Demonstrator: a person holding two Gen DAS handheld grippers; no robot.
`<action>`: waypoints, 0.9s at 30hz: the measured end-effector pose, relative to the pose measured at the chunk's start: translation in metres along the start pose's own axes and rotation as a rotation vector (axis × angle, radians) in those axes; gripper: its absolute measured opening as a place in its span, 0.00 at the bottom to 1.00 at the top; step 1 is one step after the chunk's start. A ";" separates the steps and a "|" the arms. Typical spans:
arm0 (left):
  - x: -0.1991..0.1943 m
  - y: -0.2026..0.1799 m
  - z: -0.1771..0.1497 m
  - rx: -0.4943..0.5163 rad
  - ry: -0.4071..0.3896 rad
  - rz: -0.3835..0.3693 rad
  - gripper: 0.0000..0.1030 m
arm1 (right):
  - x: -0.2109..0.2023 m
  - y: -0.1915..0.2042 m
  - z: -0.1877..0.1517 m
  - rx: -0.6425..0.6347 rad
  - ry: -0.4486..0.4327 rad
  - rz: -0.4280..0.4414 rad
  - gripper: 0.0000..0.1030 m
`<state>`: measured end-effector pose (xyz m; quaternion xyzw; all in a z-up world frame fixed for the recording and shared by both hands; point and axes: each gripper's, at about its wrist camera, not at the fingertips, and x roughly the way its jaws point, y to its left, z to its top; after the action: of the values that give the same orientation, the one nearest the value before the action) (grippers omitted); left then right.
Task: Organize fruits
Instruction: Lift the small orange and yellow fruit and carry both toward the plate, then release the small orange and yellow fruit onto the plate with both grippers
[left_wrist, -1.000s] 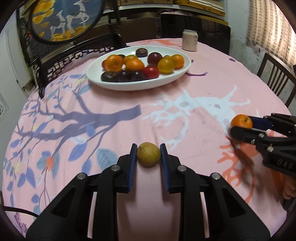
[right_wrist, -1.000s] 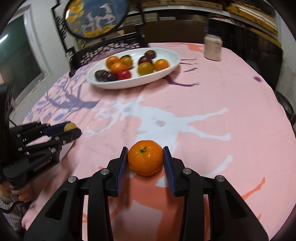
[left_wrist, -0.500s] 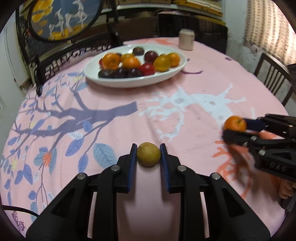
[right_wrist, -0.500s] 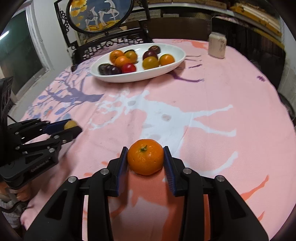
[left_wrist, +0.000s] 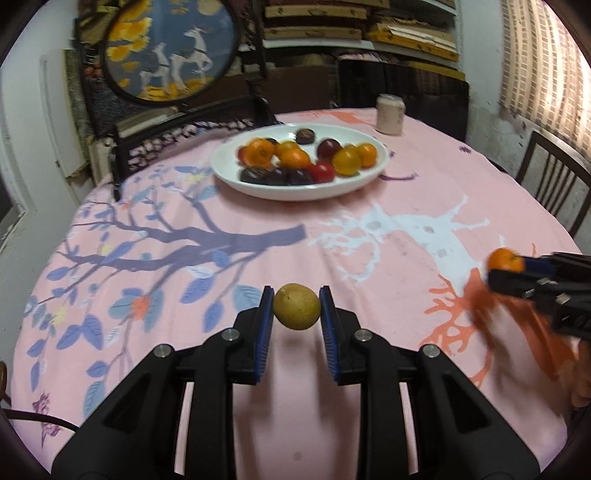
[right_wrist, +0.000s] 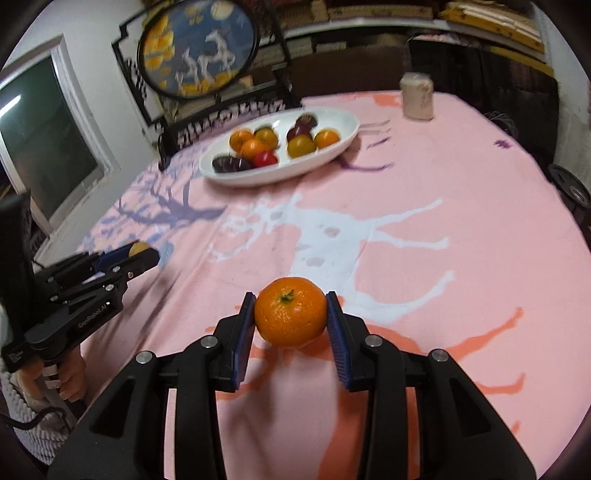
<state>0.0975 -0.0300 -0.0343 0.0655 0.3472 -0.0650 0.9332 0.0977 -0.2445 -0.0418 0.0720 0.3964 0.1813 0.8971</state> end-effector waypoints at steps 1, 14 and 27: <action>-0.003 0.003 0.000 -0.008 -0.009 0.011 0.24 | -0.006 -0.003 0.001 0.013 -0.014 0.001 0.37; -0.076 0.066 0.081 -0.043 -0.184 0.119 0.24 | -0.116 -0.001 0.076 0.002 -0.316 0.013 0.37; -0.011 0.063 0.198 -0.096 -0.202 0.050 0.24 | -0.064 0.025 0.201 -0.007 -0.391 0.065 0.37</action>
<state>0.2266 -0.0002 0.1262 0.0225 0.2522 -0.0314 0.9669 0.1993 -0.2429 0.1447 0.1156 0.2115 0.1943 0.9509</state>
